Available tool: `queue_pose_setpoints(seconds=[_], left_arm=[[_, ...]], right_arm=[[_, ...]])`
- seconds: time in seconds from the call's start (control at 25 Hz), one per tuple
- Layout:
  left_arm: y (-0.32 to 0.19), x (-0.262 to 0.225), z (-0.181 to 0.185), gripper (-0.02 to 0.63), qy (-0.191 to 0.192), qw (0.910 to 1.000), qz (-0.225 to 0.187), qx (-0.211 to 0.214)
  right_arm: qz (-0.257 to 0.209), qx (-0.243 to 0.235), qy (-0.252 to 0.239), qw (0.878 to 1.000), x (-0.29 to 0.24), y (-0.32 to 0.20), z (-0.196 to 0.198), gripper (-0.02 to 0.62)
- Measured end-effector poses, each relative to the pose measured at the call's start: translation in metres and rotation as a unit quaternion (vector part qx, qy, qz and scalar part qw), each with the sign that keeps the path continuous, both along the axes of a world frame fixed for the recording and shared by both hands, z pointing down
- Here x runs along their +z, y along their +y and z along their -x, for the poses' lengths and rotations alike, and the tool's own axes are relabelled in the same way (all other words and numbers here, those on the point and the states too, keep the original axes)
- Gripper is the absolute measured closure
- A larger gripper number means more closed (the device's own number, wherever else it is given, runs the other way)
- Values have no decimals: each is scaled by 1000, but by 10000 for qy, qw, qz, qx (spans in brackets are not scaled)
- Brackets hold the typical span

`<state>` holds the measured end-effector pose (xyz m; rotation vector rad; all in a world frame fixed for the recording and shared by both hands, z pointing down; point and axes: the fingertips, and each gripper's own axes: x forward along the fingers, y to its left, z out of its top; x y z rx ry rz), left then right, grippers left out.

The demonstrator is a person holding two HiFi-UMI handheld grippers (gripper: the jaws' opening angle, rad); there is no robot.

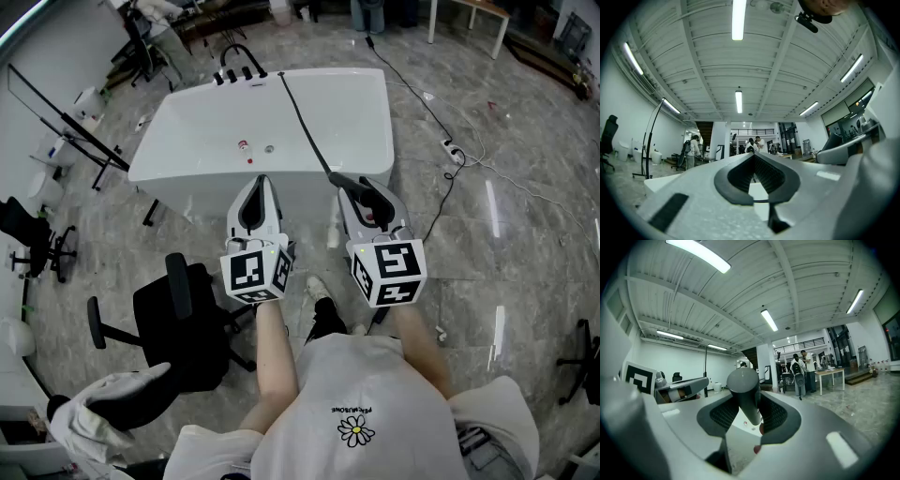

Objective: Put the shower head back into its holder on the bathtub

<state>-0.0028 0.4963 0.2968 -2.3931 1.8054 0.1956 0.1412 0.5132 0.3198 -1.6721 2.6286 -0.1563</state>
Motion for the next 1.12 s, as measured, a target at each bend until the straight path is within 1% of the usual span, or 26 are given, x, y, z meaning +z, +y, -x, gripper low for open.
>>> queue_pose_setpoints(seconds=[0.36,0.44,0.6,0.68,0.88,1.12], left_arm=[[-4,7,-1,604,-73,9999,73,72],[-4,9,0,604,48,9999,93,108],[-3,8,3,604,531,9982,65,267],[-4,9,4,604,621,9976,49,292],[-12,24,5,604,395,9988,199,222],[-37,41,11,604,371,9981,466,172]], right_arm=[[73,1,63,10000,8,-3,5,456],[79,4,0,10000,10,-4,6,454],[125,3,-182,9998,10,-6,5,454],[142,-7,-175,9997,12,-8,5,454],[317,-30,-113,9994,24,-16,7,456],[631,-27,-232,9977,39,-48,10,454]])
